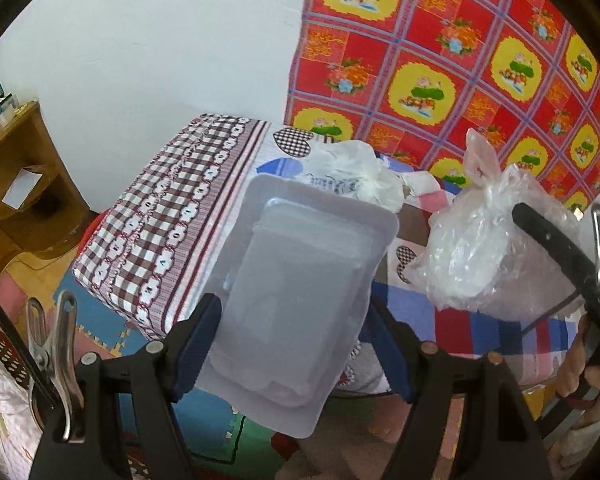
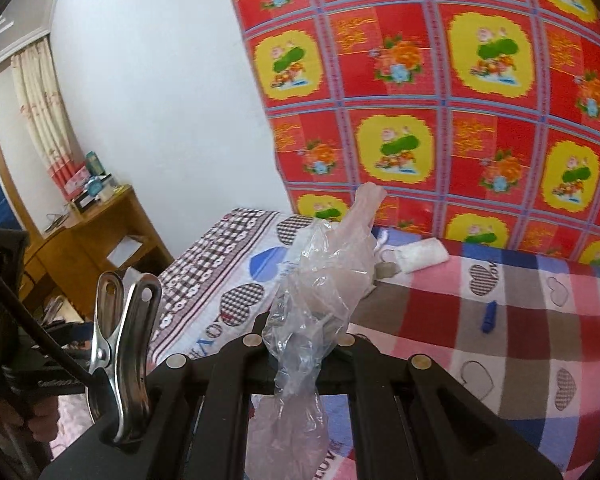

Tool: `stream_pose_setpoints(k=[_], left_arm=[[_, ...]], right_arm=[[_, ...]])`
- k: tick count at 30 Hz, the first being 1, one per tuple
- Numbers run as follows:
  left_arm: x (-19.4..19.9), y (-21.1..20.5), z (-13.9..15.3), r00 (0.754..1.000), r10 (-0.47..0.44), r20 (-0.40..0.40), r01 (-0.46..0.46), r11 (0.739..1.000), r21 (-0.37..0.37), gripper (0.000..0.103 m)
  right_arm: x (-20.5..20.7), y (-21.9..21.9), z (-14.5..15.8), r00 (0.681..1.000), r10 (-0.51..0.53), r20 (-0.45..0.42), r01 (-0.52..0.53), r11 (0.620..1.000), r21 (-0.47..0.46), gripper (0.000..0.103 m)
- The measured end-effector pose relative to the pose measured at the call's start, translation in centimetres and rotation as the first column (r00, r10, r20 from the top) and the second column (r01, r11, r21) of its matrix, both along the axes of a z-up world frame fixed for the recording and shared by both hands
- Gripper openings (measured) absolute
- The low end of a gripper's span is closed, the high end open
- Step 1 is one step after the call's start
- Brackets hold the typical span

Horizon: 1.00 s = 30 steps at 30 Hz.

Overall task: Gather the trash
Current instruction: 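Carry the clear tray with the left gripper while the right carries bubble wrap toward the bucket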

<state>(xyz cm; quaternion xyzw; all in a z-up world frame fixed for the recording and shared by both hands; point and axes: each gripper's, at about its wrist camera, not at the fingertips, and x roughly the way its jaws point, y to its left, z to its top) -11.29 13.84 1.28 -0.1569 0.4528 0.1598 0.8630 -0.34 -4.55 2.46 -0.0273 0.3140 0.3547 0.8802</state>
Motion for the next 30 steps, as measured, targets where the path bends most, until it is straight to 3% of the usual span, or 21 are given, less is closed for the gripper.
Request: stream_pose_setpoints(k=[11, 18, 30], left_arm=[[4.1, 4.6, -0.7, 0.999, -0.036, 0.017, 0.037, 0.998, -0.051, 0.077], [8.0, 7.9, -0.9, 0.998, -0.059, 0.011, 0.059, 0.998, -0.029, 0.077], [10.0, 11.4, -1.3, 0.999, -0.038, 0.008, 0.039, 0.998, -0.054, 0.077]], right_arm=[[2.8, 4.8, -0.4, 0.999, 0.051, 0.005, -0.051, 0.998, 0.029, 0.007], [5.2, 8.1, -0.5, 0.996, 0.093, 0.009, -0.093, 0.995, 0.022, 0.007], [6.2, 12.4, 0.6, 0.990, 0.142, 0.005, -0.142, 0.989, 0.037, 0.007]])
